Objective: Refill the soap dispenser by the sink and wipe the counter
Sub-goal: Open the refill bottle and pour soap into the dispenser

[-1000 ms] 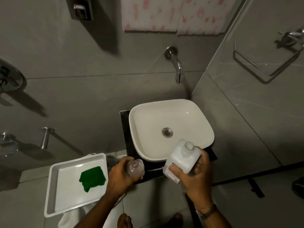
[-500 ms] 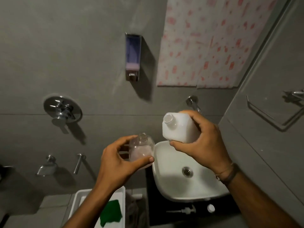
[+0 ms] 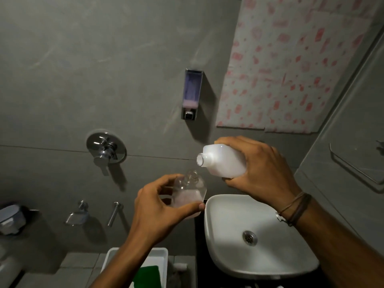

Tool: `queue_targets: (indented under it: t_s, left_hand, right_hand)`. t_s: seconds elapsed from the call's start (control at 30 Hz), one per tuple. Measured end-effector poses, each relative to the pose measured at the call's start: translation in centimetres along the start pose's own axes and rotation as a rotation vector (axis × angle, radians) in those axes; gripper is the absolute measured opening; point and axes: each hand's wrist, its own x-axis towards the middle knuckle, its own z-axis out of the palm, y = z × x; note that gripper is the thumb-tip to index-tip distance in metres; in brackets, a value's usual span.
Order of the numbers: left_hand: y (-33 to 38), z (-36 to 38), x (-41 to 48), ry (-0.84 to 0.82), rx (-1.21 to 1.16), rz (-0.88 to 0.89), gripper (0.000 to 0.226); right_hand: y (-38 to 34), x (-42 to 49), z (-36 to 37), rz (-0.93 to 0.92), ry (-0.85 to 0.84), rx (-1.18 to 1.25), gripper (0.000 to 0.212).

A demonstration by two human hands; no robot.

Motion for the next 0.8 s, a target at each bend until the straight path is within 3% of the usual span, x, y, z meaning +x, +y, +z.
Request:
queue_targets:
  t_s: [0.8]
  left_hand:
    - [0.5, -1.4, -0.2, 0.007, 0.047, -0.021, 0.077]
  right_hand:
    - [-1.4, 1.0, -0.2, -0.142, 0.031, -0.135, 0.067]
